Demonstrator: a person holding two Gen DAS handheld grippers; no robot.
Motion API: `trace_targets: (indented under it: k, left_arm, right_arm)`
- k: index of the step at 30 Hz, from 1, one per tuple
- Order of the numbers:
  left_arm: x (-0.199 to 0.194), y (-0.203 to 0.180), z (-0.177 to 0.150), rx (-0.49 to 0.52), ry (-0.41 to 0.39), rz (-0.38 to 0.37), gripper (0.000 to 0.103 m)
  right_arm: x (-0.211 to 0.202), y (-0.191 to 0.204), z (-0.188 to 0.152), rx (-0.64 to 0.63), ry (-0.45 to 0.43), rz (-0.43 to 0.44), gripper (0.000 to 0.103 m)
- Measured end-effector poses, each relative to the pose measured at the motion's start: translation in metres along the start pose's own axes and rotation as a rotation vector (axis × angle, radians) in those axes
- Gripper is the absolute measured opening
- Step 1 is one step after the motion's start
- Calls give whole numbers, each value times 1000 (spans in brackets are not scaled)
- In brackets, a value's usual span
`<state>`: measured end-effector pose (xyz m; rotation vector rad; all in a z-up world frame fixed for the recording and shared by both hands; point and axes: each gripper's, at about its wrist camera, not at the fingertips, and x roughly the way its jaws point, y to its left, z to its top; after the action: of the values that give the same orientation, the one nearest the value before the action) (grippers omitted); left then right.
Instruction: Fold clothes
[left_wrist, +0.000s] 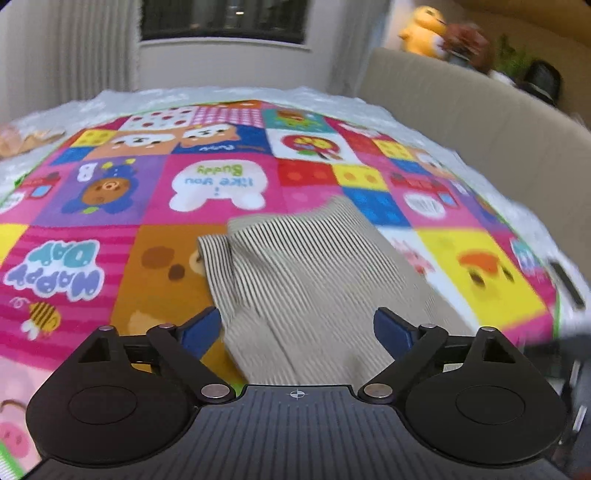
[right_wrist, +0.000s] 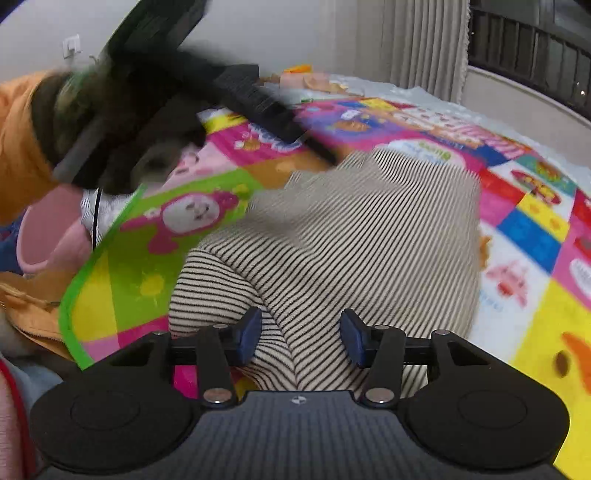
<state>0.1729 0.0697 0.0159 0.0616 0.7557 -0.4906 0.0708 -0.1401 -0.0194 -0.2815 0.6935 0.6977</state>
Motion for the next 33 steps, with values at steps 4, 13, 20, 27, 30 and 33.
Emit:
trace_targets:
  k: [4, 13, 20, 27, 30, 33]
  left_arm:
    - [-23, -4, -20, 69, 5, 9, 95]
    - [-54, -2, -44, 135, 8, -11, 98]
    - [-53, -21, -63, 249, 55, -121, 102]
    - [-13, -48, -85, 372, 146, -117, 102]
    - [-3, -45, -77, 332, 117, -19, 102]
    - [-7, -30, -60, 219, 88, -29, 102]
  right_arm:
    - [-30, 17, 2, -193, -56, -60, 61]
    - [23, 77, -28, -532, -1, -154, 65]
    - [6, 3, 20, 10, 32, 1, 52]
    - [-4, -5, 15, 90, 24, 8, 52]
    - [-2, 19, 7, -65, -20, -77, 62]
    - [0, 52, -10, -312, -74, -190, 68]
